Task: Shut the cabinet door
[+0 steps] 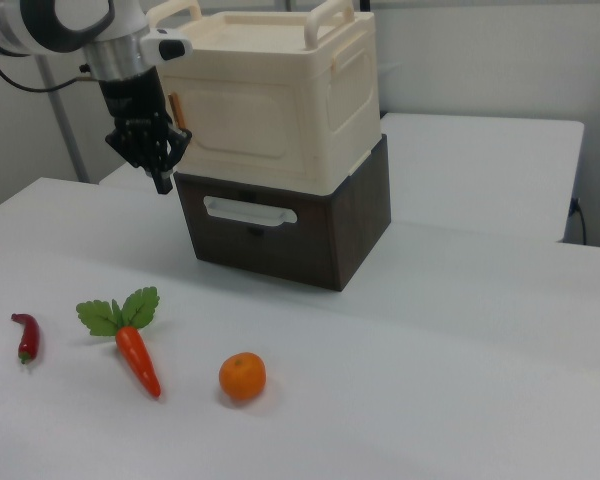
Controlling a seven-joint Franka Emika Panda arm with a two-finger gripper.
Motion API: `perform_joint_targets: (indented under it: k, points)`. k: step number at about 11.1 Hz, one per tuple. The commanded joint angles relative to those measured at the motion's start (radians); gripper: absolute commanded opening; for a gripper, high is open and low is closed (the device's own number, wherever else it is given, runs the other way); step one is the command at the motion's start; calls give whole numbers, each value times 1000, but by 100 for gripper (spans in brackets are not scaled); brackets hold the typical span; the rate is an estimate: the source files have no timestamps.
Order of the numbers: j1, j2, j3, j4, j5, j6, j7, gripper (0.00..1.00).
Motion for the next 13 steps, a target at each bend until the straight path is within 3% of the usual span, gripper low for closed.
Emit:
perform_joint_targets:
  k: [1,3,4,5,7,13]
  points:
    - [12,-25,-12,-57,-15,-18,-20,20]
    - [7,-24,-15,-67,-15,-12,-19,61]
    - [3,-24,-15,-67,-15,-13,-19,74]
    - [3,-24,-16,-67,-15,-13,-19,77]
    - [-1,-25,-19,-64,-15,-21,-8,100]
    - [-16,-30,-24,-55,-13,-23,63,100]
